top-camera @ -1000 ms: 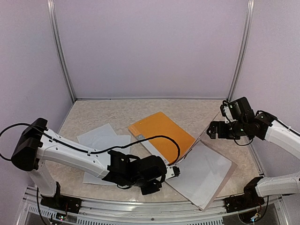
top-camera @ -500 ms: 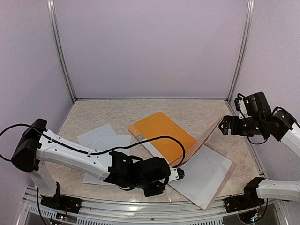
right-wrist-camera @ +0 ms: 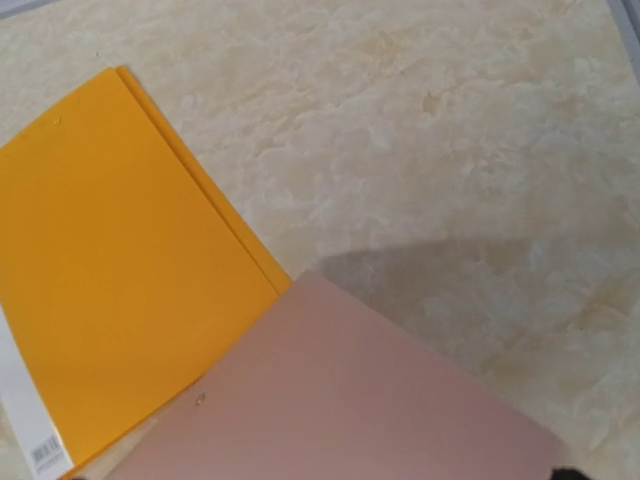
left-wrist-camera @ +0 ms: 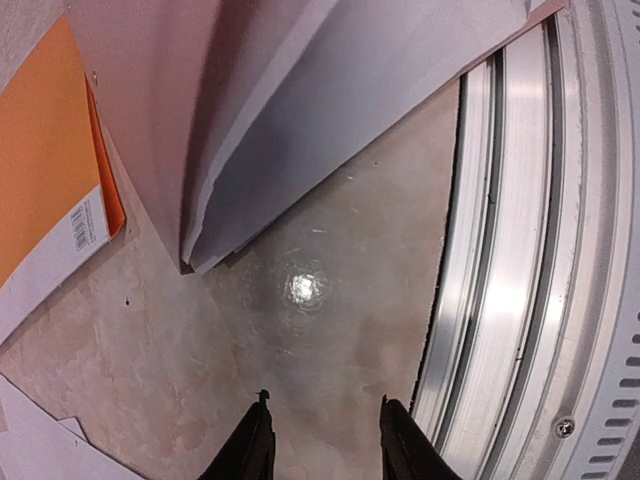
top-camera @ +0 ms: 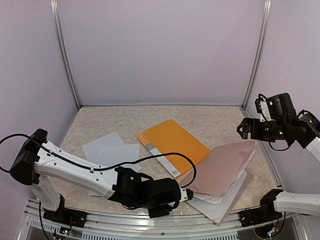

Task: Put the files into the folder
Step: Close the folder with files at the center of the board.

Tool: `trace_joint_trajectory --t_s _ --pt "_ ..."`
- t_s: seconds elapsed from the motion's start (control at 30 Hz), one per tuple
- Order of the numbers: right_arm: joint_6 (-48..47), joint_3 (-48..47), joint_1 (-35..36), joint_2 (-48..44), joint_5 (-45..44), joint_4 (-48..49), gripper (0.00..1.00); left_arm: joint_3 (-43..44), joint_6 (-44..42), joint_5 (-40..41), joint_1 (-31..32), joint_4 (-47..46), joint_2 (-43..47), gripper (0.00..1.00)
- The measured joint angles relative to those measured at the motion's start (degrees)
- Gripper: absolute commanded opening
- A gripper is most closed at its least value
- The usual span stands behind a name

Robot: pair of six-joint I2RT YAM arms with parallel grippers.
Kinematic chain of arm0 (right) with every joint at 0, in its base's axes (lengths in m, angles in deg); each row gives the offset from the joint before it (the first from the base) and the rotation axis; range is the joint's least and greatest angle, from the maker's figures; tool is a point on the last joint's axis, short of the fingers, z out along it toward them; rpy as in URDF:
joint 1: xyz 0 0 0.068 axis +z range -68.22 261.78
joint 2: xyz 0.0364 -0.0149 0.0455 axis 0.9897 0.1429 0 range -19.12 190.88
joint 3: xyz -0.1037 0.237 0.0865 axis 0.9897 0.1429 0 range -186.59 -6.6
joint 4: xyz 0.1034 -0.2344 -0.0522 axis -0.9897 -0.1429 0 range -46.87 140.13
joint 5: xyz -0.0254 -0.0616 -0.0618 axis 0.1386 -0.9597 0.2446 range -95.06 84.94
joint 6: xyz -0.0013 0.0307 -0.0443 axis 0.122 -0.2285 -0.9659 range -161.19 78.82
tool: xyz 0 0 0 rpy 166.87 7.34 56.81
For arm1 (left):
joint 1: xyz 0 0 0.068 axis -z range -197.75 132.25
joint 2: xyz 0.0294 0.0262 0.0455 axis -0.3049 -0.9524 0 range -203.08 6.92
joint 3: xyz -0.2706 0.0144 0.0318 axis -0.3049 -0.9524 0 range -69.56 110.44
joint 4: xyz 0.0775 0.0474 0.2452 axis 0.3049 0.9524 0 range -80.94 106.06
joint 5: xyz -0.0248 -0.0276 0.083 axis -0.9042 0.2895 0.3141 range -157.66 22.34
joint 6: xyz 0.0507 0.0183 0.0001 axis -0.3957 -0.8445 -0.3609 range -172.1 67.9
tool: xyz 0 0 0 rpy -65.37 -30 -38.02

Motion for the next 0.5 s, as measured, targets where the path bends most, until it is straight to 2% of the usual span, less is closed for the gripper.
trace_joint_trajectory --t_s 0.17,0.27,0.4,0.5 --pt "-0.02 4.00 0.00 0.11 1.16 1.29 0.97 -1.29 2.75 -0.68 -0.26 0.85 3.89 0.42" --pt "0.17 8.79 0.22 0.33 2.32 3.10 0.93 -2.93 4.63 -3.48 -1.70 0.59 7.58 0.49" --pt "1.73 17.73 1.90 0.70 4.15 6.91 0.90 -4.15 9.09 -9.84 -8.55 -1.20 12.09 0.58" --pt "4.04 23.69 5.68 1.68 5.09 9.79 0.88 -3.69 13.14 -13.90 -14.14 -3.21 12.94 0.63"
